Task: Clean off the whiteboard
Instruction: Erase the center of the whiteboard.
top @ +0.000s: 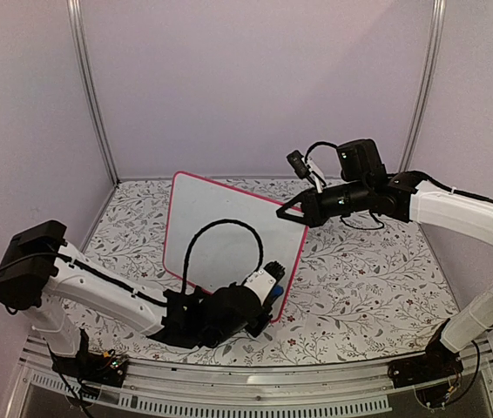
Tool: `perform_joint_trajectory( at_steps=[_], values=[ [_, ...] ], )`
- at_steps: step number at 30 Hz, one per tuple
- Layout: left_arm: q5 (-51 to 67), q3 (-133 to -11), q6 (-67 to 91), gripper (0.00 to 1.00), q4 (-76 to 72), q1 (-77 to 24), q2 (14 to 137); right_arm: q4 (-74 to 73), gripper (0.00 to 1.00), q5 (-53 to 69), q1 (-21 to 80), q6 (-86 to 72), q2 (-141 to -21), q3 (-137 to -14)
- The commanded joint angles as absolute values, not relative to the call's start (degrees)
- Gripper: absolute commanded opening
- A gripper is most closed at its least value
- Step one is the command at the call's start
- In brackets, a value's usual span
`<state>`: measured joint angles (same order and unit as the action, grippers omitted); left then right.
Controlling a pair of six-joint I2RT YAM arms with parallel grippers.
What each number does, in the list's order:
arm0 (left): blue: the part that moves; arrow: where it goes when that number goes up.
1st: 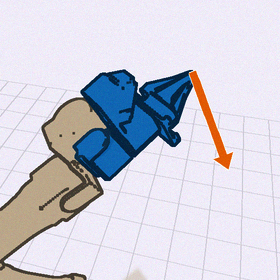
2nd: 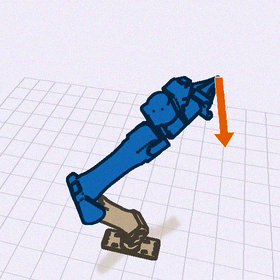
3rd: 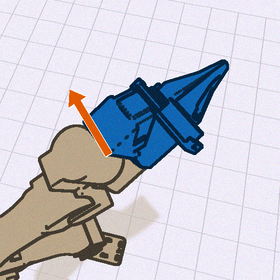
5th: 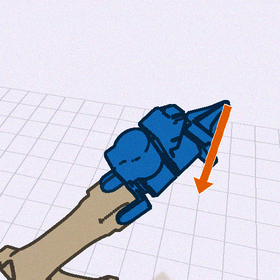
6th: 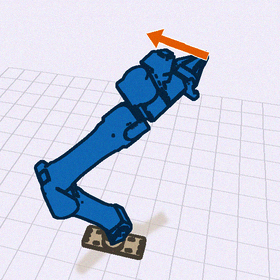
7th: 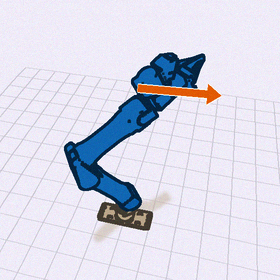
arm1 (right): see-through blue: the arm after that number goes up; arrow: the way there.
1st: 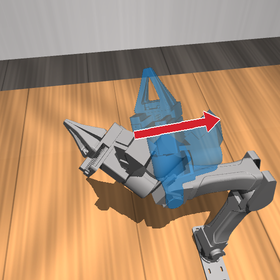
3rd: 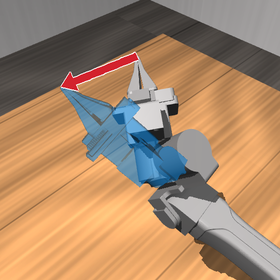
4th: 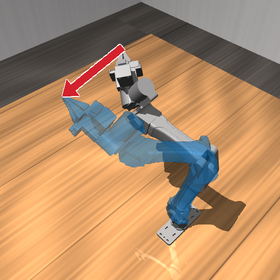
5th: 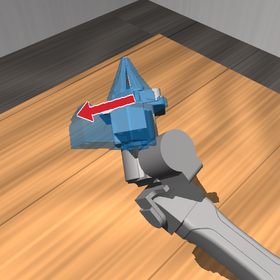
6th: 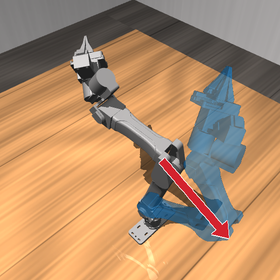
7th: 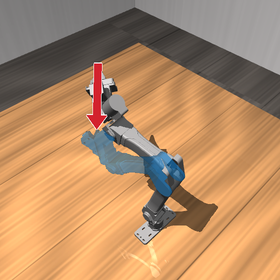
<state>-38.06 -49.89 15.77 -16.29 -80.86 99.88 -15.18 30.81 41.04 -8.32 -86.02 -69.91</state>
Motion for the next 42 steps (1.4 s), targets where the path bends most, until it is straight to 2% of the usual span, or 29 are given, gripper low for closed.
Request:
perform_joint_trajectory(
  at_steps=[1, 16, 42],
  values=[
    [-38.9, -51.3, 13.9, 0.0, -18.1, -78.7, 97.3, -18.7, 0.0, 32.4, 42.4, -6.2, -87.2, -68.8],
    [-33.4, -50.0, 22.6, 0.0, -10.5, -79.4, 103.3, -18.5, 0.0, 32.6, 42.4, -6.2, -87.7, -69.0],
    [-33.5, -47.9, 28.3, 0.0, -6.1, -79.6, 108.1, -18.9, 0.0, 32.4, 42.4, -6.2, -87.3, -69.2]
  ],
)
